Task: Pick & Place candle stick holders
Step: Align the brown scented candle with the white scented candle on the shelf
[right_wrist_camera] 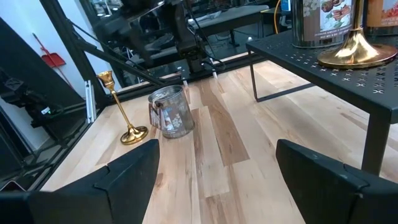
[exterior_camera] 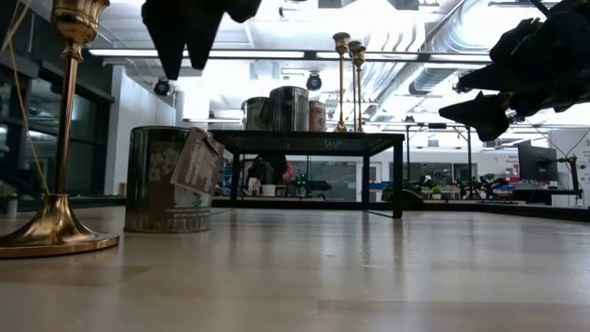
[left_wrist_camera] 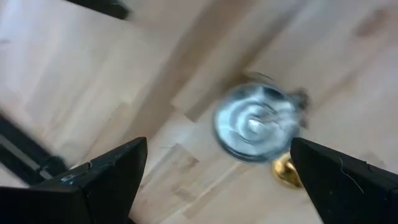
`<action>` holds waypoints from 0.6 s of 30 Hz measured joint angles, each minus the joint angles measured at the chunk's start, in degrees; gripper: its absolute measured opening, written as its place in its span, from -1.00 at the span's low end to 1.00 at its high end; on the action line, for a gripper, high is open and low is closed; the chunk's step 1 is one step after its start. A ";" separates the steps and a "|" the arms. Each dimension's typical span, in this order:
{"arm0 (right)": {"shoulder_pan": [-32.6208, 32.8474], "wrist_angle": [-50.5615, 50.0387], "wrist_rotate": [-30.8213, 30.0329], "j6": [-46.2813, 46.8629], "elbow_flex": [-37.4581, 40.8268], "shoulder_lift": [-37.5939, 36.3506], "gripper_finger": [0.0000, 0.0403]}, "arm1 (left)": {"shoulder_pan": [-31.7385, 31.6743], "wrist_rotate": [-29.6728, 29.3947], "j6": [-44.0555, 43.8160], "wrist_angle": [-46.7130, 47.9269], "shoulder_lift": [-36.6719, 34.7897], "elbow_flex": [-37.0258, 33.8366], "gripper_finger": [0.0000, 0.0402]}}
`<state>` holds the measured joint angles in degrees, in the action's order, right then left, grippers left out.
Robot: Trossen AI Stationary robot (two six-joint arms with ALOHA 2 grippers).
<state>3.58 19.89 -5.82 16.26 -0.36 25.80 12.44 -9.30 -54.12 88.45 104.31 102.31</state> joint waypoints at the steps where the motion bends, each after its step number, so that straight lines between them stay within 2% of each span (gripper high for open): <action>1: 0.00 -0.01 0.00 0.00 0.01 0.02 0.57 | 0.56 0.70 0.72 -0.80 0.00 -0.22 0.93; 8: 0.01 -0.01 0.00 -0.01 0.00 0.02 0.57 | 3.33 1.25 1.83 -4.34 0.00 -4.60 0.93; 18: 0.01 0.01 0.00 -0.01 0.02 0.02 0.57 | 3.31 4.67 -0.36 -14.79 0.00 -10.95 0.93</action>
<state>3.59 19.90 -5.82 16.25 -0.34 25.82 15.75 -4.63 -54.48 73.66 104.31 91.36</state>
